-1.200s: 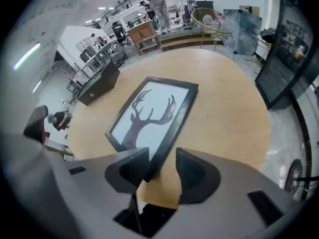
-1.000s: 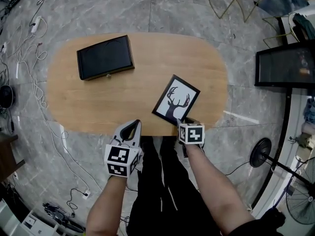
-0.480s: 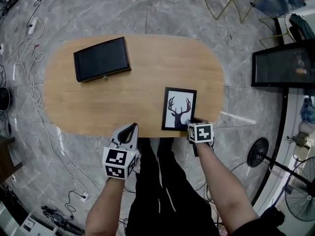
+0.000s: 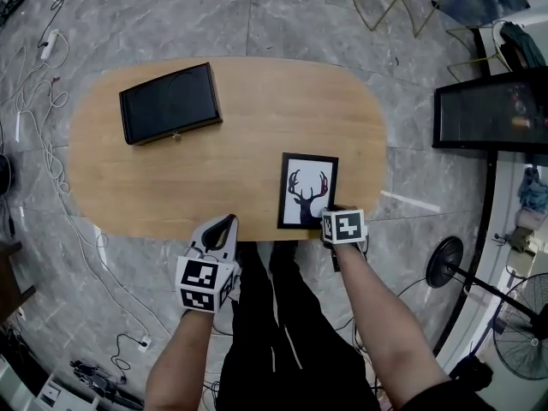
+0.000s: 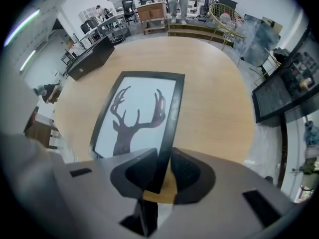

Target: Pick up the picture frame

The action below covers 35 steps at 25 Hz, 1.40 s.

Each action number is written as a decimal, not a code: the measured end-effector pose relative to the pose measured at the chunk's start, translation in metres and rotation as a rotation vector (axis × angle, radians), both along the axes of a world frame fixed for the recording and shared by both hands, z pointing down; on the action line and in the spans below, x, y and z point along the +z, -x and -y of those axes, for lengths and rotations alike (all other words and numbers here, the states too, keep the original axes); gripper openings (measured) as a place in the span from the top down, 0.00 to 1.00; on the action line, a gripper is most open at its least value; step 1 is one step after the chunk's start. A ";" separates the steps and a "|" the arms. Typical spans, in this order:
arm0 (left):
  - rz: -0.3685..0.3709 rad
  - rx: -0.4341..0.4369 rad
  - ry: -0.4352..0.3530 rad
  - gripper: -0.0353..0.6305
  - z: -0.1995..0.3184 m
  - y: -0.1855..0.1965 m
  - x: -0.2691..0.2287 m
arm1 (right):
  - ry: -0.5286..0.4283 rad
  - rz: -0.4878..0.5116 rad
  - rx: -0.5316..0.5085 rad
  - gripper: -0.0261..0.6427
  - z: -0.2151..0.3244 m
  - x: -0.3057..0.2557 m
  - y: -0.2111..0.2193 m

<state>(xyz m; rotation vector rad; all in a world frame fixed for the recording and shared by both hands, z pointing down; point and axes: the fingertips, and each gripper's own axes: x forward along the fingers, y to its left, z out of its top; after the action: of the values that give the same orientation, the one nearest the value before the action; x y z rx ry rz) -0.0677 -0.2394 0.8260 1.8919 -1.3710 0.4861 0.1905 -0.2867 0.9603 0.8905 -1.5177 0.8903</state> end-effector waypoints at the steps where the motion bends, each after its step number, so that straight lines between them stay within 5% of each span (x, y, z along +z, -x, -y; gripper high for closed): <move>1: -0.001 0.000 -0.001 0.93 0.000 0.000 0.000 | -0.002 -0.003 0.007 0.84 0.000 0.000 0.001; 7: -0.007 0.003 -0.002 0.93 0.000 -0.003 -0.003 | -0.073 -0.016 0.045 0.83 0.002 -0.002 -0.004; 21: -0.005 0.002 -0.007 0.93 -0.012 0.006 -0.017 | -0.124 0.169 0.044 0.86 0.010 -0.036 0.025; 35: -0.057 -0.035 -0.129 0.93 0.014 0.023 -0.164 | -0.285 0.351 0.009 0.86 0.043 -0.227 0.066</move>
<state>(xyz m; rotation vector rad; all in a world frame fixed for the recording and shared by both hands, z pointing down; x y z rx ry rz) -0.0906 -0.2530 0.6621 1.9660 -1.4249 0.3304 0.1245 -0.3299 0.7337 0.9805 -1.9820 0.8820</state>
